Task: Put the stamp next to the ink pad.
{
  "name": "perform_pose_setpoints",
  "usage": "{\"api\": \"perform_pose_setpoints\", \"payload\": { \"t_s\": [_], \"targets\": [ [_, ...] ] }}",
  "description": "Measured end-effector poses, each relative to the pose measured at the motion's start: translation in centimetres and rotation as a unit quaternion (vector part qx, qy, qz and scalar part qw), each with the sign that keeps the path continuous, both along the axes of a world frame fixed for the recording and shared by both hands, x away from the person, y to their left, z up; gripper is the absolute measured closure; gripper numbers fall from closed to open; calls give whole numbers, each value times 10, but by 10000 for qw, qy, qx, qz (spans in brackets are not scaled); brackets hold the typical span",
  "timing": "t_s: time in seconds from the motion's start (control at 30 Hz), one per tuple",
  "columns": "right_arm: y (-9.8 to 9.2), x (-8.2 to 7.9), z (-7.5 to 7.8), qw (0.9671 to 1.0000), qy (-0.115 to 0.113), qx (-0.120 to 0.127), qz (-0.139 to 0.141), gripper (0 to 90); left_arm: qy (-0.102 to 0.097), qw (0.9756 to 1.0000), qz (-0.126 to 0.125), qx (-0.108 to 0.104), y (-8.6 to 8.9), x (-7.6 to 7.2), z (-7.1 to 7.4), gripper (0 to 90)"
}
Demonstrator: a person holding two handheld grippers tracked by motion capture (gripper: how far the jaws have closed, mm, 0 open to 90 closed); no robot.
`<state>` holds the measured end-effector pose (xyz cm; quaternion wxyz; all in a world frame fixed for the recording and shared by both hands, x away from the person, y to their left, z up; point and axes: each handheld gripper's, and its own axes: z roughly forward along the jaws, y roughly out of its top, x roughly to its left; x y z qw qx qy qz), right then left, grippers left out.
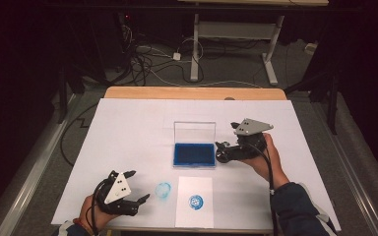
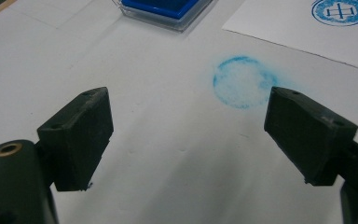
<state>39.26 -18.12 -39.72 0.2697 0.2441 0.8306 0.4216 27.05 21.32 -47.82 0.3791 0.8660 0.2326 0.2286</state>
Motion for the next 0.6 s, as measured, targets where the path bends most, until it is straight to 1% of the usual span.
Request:
{"api": "perform_pose_setpoints", "payload": {
  "t_s": [0.33,0.6],
  "targets": [
    [1,-9,4,9998,-168,10,71,155,7,10000,-4,-6,0,0,0,148],
    [1,-19,7,9994,-309,1,150,154,14,10000,-11,0,-1,0,0,148]
  ]
}}
